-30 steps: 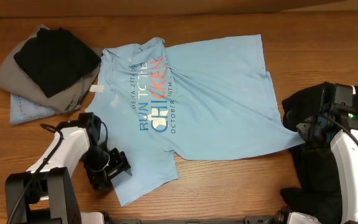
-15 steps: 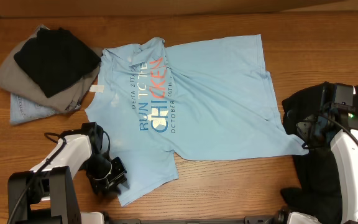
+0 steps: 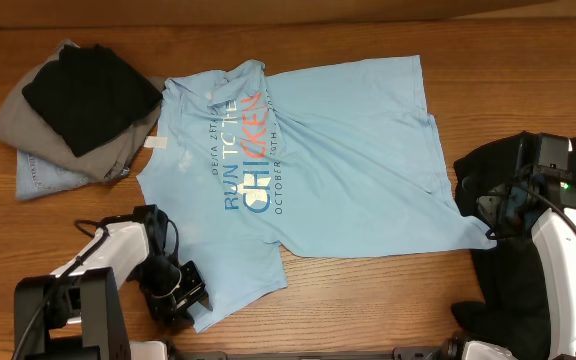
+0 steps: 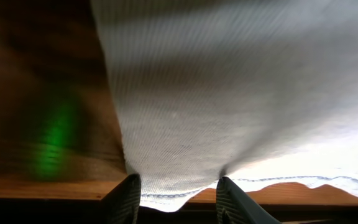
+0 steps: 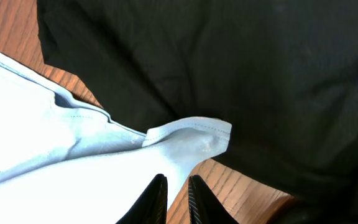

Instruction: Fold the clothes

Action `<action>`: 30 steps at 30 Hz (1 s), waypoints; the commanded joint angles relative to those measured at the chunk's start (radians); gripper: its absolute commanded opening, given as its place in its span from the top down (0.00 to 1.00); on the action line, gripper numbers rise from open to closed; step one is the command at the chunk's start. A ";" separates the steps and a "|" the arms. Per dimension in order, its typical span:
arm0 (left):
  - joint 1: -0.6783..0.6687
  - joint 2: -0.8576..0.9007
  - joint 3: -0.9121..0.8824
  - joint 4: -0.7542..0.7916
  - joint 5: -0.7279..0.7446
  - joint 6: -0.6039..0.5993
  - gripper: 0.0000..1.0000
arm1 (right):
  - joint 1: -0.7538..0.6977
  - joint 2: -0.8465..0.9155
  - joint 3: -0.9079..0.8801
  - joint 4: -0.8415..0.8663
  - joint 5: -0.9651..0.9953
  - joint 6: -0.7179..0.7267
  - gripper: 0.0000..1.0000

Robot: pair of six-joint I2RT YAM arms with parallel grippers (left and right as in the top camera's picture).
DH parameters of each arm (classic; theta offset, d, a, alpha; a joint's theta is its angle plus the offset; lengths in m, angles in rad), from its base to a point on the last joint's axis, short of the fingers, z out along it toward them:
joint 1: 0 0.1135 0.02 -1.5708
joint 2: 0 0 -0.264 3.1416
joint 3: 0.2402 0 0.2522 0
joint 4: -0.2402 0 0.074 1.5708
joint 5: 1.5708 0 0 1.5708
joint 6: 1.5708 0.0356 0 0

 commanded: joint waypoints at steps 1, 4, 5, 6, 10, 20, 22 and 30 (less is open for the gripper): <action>-0.007 -0.004 -0.065 0.046 -0.016 -0.032 0.57 | -0.004 -0.016 0.014 0.006 0.004 -0.006 0.84; -0.007 -0.004 -0.092 0.087 -0.016 -0.032 0.55 | -0.004 -0.016 0.014 0.009 0.004 -0.006 0.84; -0.007 -0.004 -0.095 0.101 -0.010 -0.032 0.55 | -0.004 -0.016 0.014 0.010 0.004 -0.006 0.84; -0.007 -0.004 -0.094 0.109 0.000 -0.032 0.53 | -0.004 -0.016 0.014 0.011 0.004 -0.006 0.84; -0.006 -0.004 -0.090 0.094 0.043 0.000 0.40 | -0.004 -0.016 0.014 0.011 0.004 -0.006 0.84; -0.006 -0.004 -0.078 0.046 0.014 0.055 0.41 | -0.004 -0.016 0.014 0.013 0.004 -0.006 0.84; -0.006 -0.005 -0.060 0.062 0.044 0.080 0.41 | -0.004 -0.016 0.014 0.012 0.004 -0.009 0.84; -0.007 -0.029 0.013 0.051 0.043 0.108 0.42 | -0.004 -0.016 0.014 0.008 0.003 -0.025 0.84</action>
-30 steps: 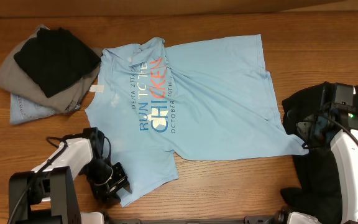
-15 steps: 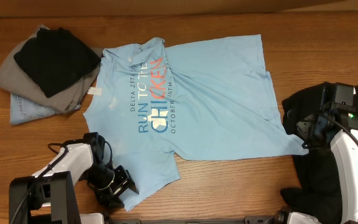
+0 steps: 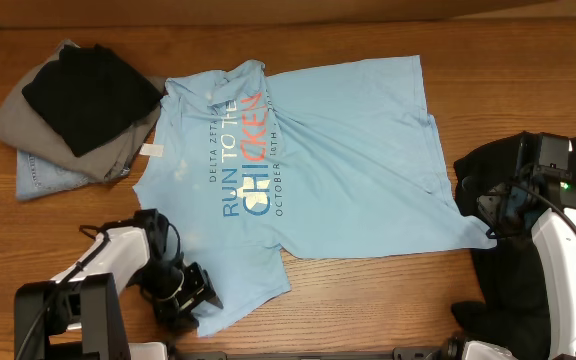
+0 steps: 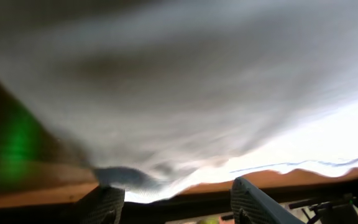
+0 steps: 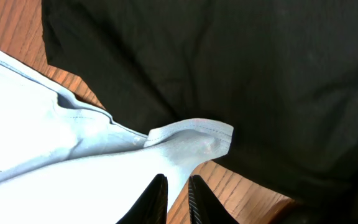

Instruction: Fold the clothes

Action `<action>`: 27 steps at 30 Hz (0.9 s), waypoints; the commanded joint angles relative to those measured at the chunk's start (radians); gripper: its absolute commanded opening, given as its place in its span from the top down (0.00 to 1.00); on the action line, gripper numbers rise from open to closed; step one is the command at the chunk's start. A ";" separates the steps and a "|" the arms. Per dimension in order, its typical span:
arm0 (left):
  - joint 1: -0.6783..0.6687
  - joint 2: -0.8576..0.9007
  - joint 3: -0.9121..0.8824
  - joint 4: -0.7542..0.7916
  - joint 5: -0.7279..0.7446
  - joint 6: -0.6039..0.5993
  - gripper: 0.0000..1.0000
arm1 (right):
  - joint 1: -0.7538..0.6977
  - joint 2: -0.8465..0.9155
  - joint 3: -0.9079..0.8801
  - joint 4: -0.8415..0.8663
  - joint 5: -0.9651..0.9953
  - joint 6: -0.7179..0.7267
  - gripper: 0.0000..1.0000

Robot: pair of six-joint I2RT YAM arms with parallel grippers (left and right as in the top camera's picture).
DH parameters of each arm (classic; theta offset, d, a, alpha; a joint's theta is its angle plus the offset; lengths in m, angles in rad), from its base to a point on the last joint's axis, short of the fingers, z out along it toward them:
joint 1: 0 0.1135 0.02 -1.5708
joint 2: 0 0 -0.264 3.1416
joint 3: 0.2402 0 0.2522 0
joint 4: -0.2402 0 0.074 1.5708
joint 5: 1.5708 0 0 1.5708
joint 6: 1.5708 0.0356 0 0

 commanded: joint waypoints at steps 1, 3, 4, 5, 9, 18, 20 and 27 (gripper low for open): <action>-0.007 -0.017 0.027 0.037 -0.041 0.053 0.42 | -0.004 -0.016 0.014 0.000 0.004 -0.010 0.84; -0.007 -0.034 0.027 0.034 -0.042 0.053 0.42 | -0.004 -0.016 0.014 0.000 0.004 -0.010 0.84; -0.007 -0.045 0.027 0.031 -0.043 0.053 0.42 | -0.004 -0.016 0.014 0.000 0.004 -0.010 0.84; -0.007 -0.055 0.026 0.021 -0.045 0.052 0.42 | -0.004 -0.016 0.014 0.000 0.004 -0.010 0.84; -0.007 -0.079 0.026 -0.026 -0.064 0.029 0.41 | -0.004 -0.016 0.014 0.000 0.004 -0.010 0.83; -0.007 -0.080 0.026 -0.106 -0.078 0.008 0.41 | -0.004 -0.016 0.014 0.001 0.004 -0.010 0.83; -0.007 -0.080 0.025 -0.111 -0.079 0.008 0.41 | -0.004 -0.016 0.014 0.002 0.004 -0.010 0.82; -0.007 -0.079 0.011 -0.052 -0.131 -0.042 0.44 | -0.004 -0.016 0.014 0.009 0.004 -0.009 0.82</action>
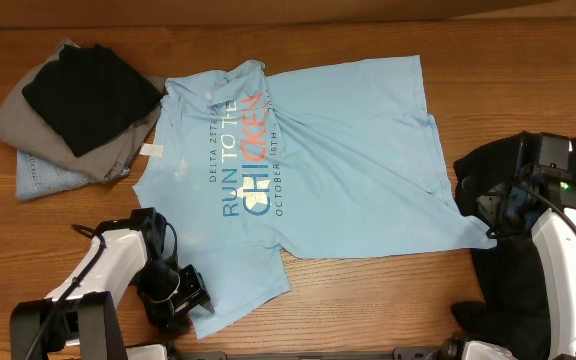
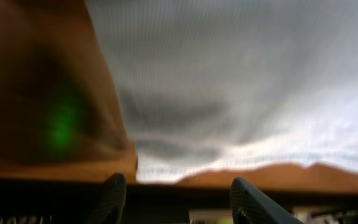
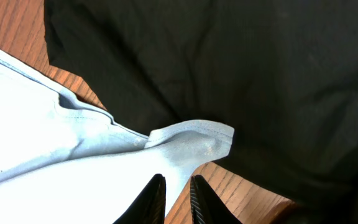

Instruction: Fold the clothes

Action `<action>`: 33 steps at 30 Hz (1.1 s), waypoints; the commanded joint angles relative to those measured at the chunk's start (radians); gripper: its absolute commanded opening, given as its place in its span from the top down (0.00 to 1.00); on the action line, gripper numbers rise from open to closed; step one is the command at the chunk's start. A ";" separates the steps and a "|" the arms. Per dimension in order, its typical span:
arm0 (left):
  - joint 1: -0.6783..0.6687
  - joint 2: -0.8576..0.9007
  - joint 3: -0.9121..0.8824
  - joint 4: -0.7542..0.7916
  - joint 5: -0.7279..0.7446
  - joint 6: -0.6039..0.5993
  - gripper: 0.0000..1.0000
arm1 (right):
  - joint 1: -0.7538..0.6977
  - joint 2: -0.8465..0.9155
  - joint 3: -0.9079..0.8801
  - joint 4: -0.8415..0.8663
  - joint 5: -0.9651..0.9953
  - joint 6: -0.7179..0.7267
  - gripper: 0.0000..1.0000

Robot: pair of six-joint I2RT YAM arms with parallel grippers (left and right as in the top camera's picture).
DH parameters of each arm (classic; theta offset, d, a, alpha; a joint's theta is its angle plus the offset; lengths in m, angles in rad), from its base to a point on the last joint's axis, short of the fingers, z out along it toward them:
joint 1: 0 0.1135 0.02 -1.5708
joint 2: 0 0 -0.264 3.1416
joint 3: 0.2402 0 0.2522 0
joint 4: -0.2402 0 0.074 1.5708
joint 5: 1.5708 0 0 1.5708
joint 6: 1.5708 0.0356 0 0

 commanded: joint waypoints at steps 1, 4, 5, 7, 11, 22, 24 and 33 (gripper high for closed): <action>-0.007 -0.013 -0.008 0.049 -0.034 -0.039 0.44 | -0.004 -0.016 0.014 0.003 0.004 -0.003 0.82; -0.007 -0.013 -0.038 0.095 -0.032 -0.062 0.44 | -0.004 -0.016 0.014 0.003 0.004 -0.003 0.82; -0.007 -0.013 -0.045 0.096 -0.033 -0.062 0.44 | -0.004 -0.016 0.014 0.003 0.004 -0.003 0.82; -0.007 -0.013 -0.054 0.093 -0.032 -0.061 0.45 | -0.004 -0.016 0.014 0.003 0.004 -0.003 0.82; -0.007 -0.013 -0.069 0.096 -0.033 -0.061 0.55 | -0.004 -0.016 0.014 0.004 0.004 -0.003 0.82; -0.006 -0.014 -0.012 0.100 0.034 -0.033 0.96 | -0.004 -0.016 0.014 0.012 0.003 -0.003 0.82; -0.006 -0.014 0.029 0.081 0.050 -0.026 0.96 | -0.004 -0.016 0.014 0.015 0.003 -0.003 0.82; -0.005 -0.014 0.282 -0.106 -0.070 -0.008 0.96 | -0.006 -0.013 0.002 0.010 -0.019 -0.003 0.76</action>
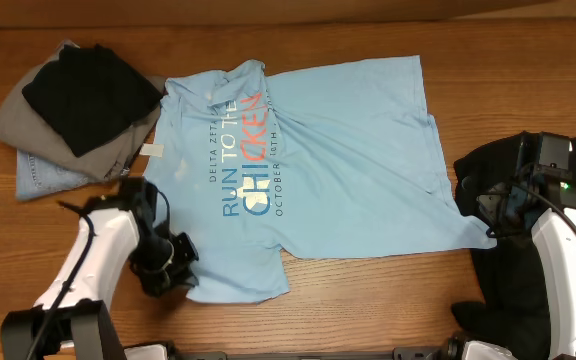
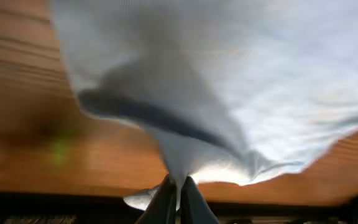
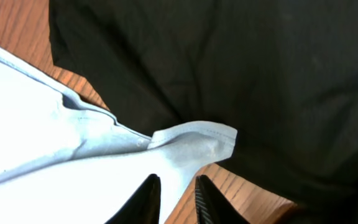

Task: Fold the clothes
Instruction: 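Pull both hem corners outward and down to straighten the shirt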

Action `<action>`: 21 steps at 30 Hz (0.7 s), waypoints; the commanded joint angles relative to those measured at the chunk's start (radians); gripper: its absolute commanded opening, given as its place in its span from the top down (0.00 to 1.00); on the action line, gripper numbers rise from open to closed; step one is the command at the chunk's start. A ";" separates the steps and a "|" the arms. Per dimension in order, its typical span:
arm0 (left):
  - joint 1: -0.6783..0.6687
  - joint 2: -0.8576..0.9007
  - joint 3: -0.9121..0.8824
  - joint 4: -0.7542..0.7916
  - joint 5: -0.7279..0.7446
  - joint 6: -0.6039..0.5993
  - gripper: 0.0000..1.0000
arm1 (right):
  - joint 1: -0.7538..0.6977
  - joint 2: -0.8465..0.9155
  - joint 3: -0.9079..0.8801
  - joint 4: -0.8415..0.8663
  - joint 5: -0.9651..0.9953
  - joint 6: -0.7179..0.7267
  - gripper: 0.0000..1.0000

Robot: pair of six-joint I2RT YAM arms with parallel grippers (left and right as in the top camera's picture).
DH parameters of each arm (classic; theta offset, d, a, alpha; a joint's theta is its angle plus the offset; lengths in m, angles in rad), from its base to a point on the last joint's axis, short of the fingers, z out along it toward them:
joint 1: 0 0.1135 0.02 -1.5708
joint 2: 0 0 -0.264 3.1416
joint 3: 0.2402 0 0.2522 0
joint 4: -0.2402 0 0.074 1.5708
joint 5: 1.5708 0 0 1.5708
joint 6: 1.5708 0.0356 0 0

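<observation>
A light blue T-shirt (image 1: 338,150) printed "RUN TO THE CHICKEN" lies spread across the table. My left gripper (image 1: 175,262) is at its near left corner. In the left wrist view that gripper (image 2: 178,185) is shut on a pinch of the blue cloth (image 2: 229,74), which rises off the wood. My right gripper (image 1: 490,214) is at the shirt's near right corner. In the right wrist view its fingers (image 3: 174,190) stand a little apart over the blue corner (image 3: 191,143), next to a black garment (image 3: 241,62).
A stack of folded clothes, black on grey on blue (image 1: 73,110), sits at the far left. A black garment (image 1: 528,290) lies under and around the right arm at the right edge. Bare wooden table (image 1: 368,300) shows in front of the shirt.
My left gripper was open by the shirt's near left corner; now it is shut on that corner, farther from the front edge, and the flap has been drawn in. The right fingers stand slightly wider apart.
My left gripper stayed open at the shirt's near left corner through all three earlier moments, shifting a little, with cloth between its fingers. Now it has shut on the corner and moved it inward. My right gripper held its place at the near right corner, nearly shut, and has now parted slightly.
</observation>
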 commanded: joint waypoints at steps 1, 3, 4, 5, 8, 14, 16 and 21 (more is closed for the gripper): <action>-0.005 -0.005 0.084 -0.054 -0.087 0.019 0.96 | -0.011 -0.011 -0.005 0.003 -0.028 0.000 0.76; 0.002 -0.005 0.115 -0.084 -0.123 0.018 0.96 | -0.021 -0.002 -0.028 0.006 -0.081 -0.004 0.73; 0.008 -0.005 0.126 -0.092 -0.127 0.019 0.96 | -0.024 0.006 -0.042 0.013 -0.119 -0.018 0.73; 0.017 -0.006 0.137 -0.100 -0.128 0.019 0.96 | -0.024 0.015 -0.057 0.025 -0.159 -0.037 0.73; 0.061 -0.010 0.167 -0.120 -0.134 0.021 0.96 | -0.024 0.049 -0.105 0.049 -0.222 -0.056 0.71; 0.192 -0.025 0.203 -0.163 -0.171 0.036 0.96 | -0.044 0.141 -0.146 0.082 -0.224 -0.044 0.69; 0.242 -0.039 0.204 -0.164 -0.170 0.048 0.96 | -0.063 0.163 -0.146 0.085 -0.224 -0.044 0.68; 0.351 -0.076 0.209 -0.165 -0.154 0.080 0.96 | -0.096 0.182 -0.153 0.088 -0.290 -0.105 0.59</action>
